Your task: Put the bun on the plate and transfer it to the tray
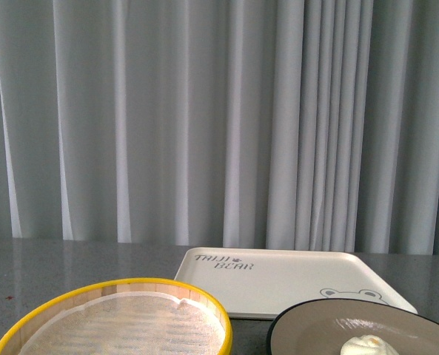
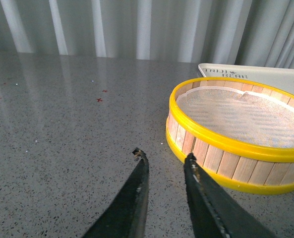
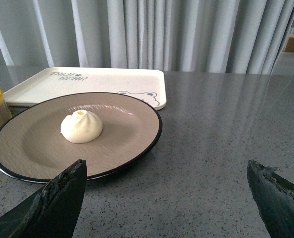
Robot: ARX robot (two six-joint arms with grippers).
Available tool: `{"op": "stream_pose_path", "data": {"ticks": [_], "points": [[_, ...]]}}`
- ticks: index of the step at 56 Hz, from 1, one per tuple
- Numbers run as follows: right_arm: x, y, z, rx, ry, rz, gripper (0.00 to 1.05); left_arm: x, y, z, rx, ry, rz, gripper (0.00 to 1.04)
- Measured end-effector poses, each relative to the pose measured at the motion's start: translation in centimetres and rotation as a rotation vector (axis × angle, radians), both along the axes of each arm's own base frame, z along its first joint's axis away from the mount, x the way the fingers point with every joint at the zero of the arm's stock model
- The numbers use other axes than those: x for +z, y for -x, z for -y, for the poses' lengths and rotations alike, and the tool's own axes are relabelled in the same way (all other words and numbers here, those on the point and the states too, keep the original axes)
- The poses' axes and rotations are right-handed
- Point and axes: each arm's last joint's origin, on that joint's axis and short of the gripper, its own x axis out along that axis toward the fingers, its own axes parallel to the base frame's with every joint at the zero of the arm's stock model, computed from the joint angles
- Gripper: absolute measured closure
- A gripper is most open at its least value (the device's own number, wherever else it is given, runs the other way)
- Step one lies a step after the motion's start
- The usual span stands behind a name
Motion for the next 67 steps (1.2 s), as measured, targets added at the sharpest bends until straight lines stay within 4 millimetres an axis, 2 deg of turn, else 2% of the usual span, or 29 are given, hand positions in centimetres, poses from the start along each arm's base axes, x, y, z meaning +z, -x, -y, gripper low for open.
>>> {"op": "stream_pose_path", "data": {"ticks": [20, 30, 34, 38, 42, 48, 53, 61, 64, 67], "points": [[0.0, 0.0, 0.0, 0.000, 0.000, 0.000, 0.09, 0.0, 0.0, 0.0, 0.000, -0.001, 0.000, 0.05], [0.0, 0.0, 0.0, 0.000, 0.000, 0.000, 0.09, 0.0, 0.0, 0.0, 0.000, -0.002, 0.000, 0.07], [0.3, -0.1, 0.3, -0.209, -0.091, -0.218, 0.09, 0.0, 0.0, 0.0, 0.001, -0.002, 0.000, 0.07], [0.9, -0.7, 0.7, -0.252, -0.091, -0.275, 0.09, 0.0, 0.0, 0.0, 0.000, -0.003, 0.000, 0.07], [2.0, -1.3, 1.2, -0.224, -0.056, -0.269, 0.09, 0.0, 0.0, 0.0, 0.000, -0.002, 0.000, 0.07], [4.6, -2.1, 2.0, -0.120, 0.145, -0.250, 0.09, 0.0, 0.0, 0.0, 0.000, -0.002, 0.000, 0.07], [5.5, -2.7, 2.3, -0.029, 0.351, -0.269, 0.09, 0.0, 0.0, 0.0, 0.000, -0.002, 0.000, 0.07], [5.0, -3.3, 2.5, 0.179, 0.733, -0.360, 0.09, 0.0, 0.0, 0.0, 0.000, -0.002, 0.000, 0.07], [4.6, -3.5, 2.2, 0.319, 0.987, -0.393, 0.09, 0.0, 0.0, 0.0, 0.000, -0.002, 0.000, 0.07], [4.5, -3.9, 1.8, 0.377, 1.122, -0.375, 0.09, 0.0, 0.0, 0.0, 0.000, -0.002, 0.000, 0.07]]}}
